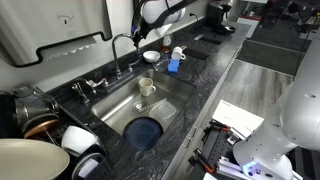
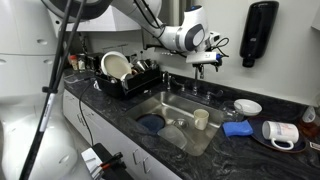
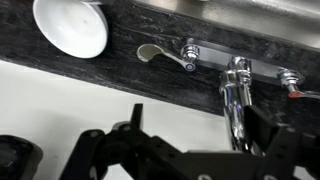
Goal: Turn the tap faucet to the right
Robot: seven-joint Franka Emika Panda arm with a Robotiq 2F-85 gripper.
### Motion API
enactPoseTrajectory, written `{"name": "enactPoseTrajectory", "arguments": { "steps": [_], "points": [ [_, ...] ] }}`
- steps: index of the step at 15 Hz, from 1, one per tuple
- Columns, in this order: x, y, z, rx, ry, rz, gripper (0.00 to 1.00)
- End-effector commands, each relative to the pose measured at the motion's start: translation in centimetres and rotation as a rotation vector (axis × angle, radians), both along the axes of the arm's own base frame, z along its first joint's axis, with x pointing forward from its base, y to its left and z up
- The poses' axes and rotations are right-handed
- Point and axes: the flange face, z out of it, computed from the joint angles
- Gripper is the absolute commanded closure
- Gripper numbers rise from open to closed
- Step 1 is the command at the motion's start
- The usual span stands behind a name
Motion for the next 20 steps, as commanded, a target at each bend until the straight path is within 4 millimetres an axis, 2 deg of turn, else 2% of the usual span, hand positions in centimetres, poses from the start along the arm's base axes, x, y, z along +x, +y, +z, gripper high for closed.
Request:
{"name": "enactPoseTrajectory", "arguments": {
  "steps": [1, 5, 10, 15, 20],
  "points": [
    [0.8, -1.9, -1.0, -0.111, -0.023, -0.077, 0.0],
    [0.4, -0.6, -1.4, -0.042, -0.012, -0.045, 0.0],
    [-0.8, 0.4, 0.2, 0.132, 0.008, 0.063, 0.0],
    [-3.7, 1.1, 1.9, 0.172, 0.185, 0.082, 0.0],
    [-7.0, 1.7, 5.1, 0.166, 0.291, 0.079, 0.0]
  ]
}}
